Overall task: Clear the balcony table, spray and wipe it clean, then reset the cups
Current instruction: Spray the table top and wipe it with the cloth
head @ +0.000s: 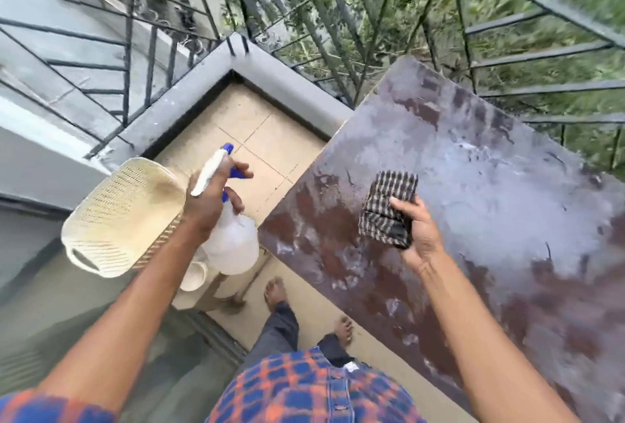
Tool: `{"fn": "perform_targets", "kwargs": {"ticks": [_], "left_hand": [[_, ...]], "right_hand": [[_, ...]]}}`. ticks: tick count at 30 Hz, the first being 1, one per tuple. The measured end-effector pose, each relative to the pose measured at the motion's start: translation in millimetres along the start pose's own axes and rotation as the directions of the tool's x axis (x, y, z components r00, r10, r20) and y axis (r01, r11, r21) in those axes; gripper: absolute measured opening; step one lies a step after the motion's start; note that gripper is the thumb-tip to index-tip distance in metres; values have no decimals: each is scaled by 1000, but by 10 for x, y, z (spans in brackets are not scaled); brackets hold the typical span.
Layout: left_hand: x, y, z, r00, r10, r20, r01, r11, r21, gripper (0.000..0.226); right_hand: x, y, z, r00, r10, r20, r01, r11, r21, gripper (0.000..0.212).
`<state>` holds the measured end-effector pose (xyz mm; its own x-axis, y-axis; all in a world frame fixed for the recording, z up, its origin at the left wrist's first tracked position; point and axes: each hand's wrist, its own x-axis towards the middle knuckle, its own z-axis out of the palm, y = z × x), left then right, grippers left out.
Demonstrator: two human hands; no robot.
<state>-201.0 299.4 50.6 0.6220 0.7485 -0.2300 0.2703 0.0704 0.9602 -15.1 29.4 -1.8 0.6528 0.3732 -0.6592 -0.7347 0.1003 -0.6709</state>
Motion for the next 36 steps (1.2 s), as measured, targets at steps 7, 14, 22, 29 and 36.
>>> {"fn": "perform_targets", "kwargs": {"ticks": [7, 14, 22, 29, 36], "left_hand": [[-524, -319, 325, 943, -194, 270, 78, 918, 389, 50], [-1039, -713, 182, 943, -313, 111, 214, 830, 516, 39], [-1189, -883, 300, 918, -394, 42, 307, 774, 553, 54], [-1161, -852, 416, 856, -448, 257, 228, 774, 590, 50], [-1286, -840, 633, 803, -462, 376, 115, 740, 663, 49]], "right_hand": [[-351, 200, -710, 996, -87, -26, 84, 991, -103, 48], [-683, 614, -742, 999, -50, 15, 52, 974, -221, 42], [-812, 792, -698, 999, -41, -11, 36, 950, -312, 35], [-968, 855, -751, 981, -100, -167, 56, 966, -254, 33], [-1175, 1047, -783, 941, -111, -319, 47, 978, -201, 32]]}}
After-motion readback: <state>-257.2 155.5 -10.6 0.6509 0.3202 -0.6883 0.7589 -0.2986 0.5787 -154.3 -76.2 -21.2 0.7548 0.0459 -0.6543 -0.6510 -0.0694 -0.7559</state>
